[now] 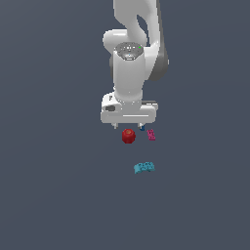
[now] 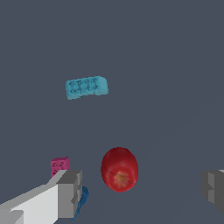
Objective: Pick up a designated object from a clutter of objects.
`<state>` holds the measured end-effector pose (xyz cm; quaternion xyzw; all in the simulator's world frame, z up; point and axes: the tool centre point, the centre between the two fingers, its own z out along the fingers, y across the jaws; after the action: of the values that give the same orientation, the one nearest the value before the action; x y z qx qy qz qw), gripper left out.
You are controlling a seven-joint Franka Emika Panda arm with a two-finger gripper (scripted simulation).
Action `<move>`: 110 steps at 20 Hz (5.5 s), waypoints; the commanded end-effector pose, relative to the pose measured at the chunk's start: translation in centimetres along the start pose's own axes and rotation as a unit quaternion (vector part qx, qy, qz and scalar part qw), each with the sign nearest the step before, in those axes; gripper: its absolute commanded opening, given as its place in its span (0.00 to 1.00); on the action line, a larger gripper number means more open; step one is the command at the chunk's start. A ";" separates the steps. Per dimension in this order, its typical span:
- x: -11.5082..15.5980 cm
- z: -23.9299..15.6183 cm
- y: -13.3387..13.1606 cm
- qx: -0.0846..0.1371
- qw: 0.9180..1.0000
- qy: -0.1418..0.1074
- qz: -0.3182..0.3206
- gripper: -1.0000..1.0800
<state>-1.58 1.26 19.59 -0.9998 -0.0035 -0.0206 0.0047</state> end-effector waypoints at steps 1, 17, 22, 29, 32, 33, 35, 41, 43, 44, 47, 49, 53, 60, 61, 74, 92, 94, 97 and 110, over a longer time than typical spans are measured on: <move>-1.3 2.6 -0.1 -0.001 1.000 -0.005 -0.003 0.96; -6.4 9.6 -0.5 -0.004 1.000 -0.020 -0.013 0.96; -6.3 9.8 -0.5 -0.004 1.000 -0.021 -0.013 0.96; -6.5 12.2 -0.5 -0.004 1.000 -0.021 -0.013 0.96; -6.6 13.5 -0.5 -0.004 1.000 -0.021 -0.013 0.96; -6.6 13.8 -0.5 -0.004 1.000 -0.021 -0.013 0.96; -6.7 14.3 -0.5 -0.004 1.000 -0.021 -0.013 0.96; -6.7 14.7 -0.5 -0.004 1.000 -0.021 -0.013 0.00; -6.7 14.7 -0.5 -0.004 1.000 -0.021 -0.013 0.00; -6.7 14.7 -0.5 -0.004 1.000 -0.021 -0.013 0.00; -6.7 14.7 -0.5 -0.004 1.000 -0.021 -0.013 0.00; -6.7 14.7 -0.5 -0.004 1.000 -0.021 -0.013 0.00; -6.7 14.4 -0.6 -0.004 1.000 -0.020 -0.013 0.00; -6.9 12.5 -1.4 -0.004 1.000 -0.020 -0.013 0.00; -7.0 12.0 -1.6 -0.004 1.000 -0.020 -0.013 0.00; -7.9 2.5 -5.5 -0.005 1.000 -0.020 -0.013 0.00; -9.1 -14.1 -12.5 -0.005 1.000 -0.021 -0.013 0.00; -9.3 -16.0 -13.3 -0.005 1.000 -0.021 -0.013 0.00; -9.4 -18.7 -14.4 -0.005 1.000 -0.021 -0.014 0.00; -9.4 -25.7 -17.4 -0.005 1.000 -0.021 -0.013 0.00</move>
<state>-12.13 18.19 44.46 -0.9999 -0.0169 0.0007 -0.0004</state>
